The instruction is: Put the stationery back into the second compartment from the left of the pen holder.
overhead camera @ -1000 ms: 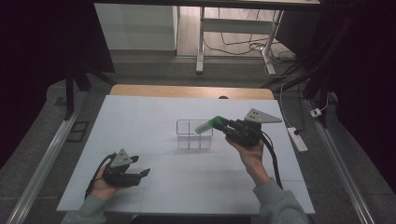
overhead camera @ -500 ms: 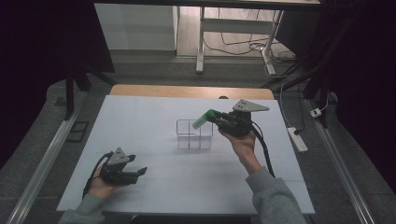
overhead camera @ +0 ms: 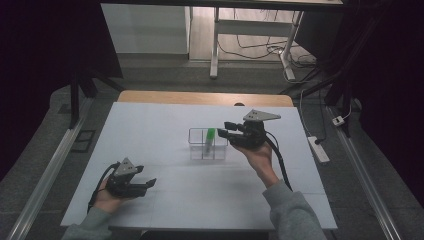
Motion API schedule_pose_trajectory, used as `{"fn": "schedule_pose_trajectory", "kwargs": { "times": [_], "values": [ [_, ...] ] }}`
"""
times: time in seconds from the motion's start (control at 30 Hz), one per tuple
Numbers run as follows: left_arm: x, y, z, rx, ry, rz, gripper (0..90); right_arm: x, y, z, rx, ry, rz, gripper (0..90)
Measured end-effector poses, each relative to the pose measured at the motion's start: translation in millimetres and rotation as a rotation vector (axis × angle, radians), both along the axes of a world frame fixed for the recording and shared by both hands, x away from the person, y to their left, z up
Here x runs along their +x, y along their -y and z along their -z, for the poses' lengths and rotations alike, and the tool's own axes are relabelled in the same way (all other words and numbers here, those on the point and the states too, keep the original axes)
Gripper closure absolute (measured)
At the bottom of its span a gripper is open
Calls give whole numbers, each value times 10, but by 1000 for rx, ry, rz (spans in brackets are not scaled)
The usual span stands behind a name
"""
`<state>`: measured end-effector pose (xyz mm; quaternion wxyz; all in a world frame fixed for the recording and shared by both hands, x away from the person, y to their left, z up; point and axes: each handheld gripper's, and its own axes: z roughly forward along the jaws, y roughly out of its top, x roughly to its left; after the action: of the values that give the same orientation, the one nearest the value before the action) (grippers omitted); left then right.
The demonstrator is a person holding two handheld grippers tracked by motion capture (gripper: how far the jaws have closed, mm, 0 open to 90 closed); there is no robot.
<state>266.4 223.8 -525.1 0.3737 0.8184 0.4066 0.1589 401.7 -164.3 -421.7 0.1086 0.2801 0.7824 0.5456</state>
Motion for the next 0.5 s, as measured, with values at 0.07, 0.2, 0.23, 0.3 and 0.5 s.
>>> {"fn": "schedule_pose_trajectory", "kwargs": {
  "times": [0.07, 0.2, 0.23, 0.3, 0.5],
  "values": [
    [-1, -1, -1, -2, 0, -3, 295, -34, 47, 21, -7, 0, -17, 507],
    [1, 1, -6, -6, -1, -2, 291, -135, 183, 104, -42, -5, -36, 474],
    [1, 4, -3, -6, -3, -1, 290, -163, 226, 131, -46, -8, -33, 468],
    [3, 8, 1, -2, -5, 0, 289, -219, 318, 188, -62, -8, -25, 458],
    [7, 25, 3, 1, -7, 4, 288, -394, 579, 345, -79, -10, 6, 444]
  ]
}}
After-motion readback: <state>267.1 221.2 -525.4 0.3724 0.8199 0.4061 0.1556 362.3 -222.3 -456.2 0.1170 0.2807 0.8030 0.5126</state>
